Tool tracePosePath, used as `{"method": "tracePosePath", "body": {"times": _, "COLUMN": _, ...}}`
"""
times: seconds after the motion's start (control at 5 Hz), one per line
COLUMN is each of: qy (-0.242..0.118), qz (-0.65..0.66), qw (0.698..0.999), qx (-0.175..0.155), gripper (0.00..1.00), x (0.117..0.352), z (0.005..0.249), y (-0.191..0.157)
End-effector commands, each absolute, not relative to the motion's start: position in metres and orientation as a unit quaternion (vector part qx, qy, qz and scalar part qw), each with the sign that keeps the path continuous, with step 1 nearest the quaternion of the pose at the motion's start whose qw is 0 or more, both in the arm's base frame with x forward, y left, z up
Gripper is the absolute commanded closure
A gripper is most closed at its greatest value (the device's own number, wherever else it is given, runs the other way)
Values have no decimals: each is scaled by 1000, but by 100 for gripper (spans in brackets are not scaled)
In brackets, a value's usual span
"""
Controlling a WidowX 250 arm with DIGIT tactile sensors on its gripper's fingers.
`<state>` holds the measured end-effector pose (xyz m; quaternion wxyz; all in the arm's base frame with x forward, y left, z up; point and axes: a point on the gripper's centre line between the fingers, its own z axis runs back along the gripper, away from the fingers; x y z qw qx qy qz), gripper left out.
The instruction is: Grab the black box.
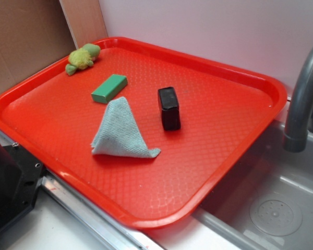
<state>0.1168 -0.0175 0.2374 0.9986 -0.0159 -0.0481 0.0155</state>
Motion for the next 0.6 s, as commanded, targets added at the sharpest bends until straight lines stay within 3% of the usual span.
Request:
{"method": "tracePosePath", "body": {"times": 0.0, "qy": -48, "qz": 15, "qw": 999, "qx": -16, "gripper": 0, "x": 117, "z": 237, "y": -17}}
{"method": "tracePosePath", "body": {"times": 0.2, "qy": -4, "qz": 127, "qw": 992, "qx": 8, "gripper": 0, "x": 134, "z": 226, "y": -27}}
{"method": "tracePosePath", "body": {"times": 0.4, "qy": -67, "qz": 245, "qw": 965, "qx": -72, "gripper": 0, "x": 179, "z": 218, "y": -34}}
